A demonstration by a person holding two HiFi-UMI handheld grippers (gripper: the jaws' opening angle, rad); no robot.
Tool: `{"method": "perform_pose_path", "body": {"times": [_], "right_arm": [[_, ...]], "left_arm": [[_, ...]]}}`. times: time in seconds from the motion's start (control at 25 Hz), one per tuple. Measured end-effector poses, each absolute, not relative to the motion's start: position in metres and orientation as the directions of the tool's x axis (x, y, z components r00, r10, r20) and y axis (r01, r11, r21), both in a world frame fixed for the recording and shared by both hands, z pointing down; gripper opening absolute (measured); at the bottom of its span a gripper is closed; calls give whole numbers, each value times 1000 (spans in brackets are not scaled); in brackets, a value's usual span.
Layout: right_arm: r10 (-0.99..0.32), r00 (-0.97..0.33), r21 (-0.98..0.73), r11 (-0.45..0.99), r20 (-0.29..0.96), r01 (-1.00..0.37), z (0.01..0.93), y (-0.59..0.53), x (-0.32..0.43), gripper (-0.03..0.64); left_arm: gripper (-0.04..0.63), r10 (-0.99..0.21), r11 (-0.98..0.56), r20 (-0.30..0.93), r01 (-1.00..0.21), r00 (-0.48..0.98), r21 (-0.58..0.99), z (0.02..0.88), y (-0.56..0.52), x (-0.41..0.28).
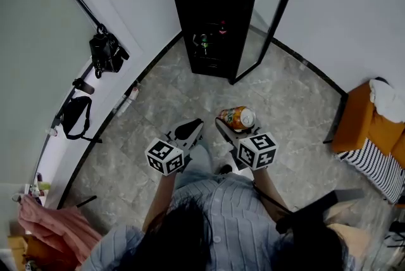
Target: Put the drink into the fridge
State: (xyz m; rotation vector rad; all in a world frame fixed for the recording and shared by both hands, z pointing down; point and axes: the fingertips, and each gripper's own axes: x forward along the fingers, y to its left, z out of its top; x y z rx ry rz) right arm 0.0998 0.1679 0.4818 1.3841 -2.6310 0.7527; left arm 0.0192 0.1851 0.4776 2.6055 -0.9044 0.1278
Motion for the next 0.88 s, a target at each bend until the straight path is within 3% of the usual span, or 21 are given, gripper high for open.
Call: {"method": "perform_pose_path", "body": {"times": [0.88], "right_arm": [[-798, -520, -405, 386, 305, -829, 474, -43, 29, 314]], "left_arm": [[41, -489, -788, 194, -526, 850, 319, 457, -44, -49]]}}
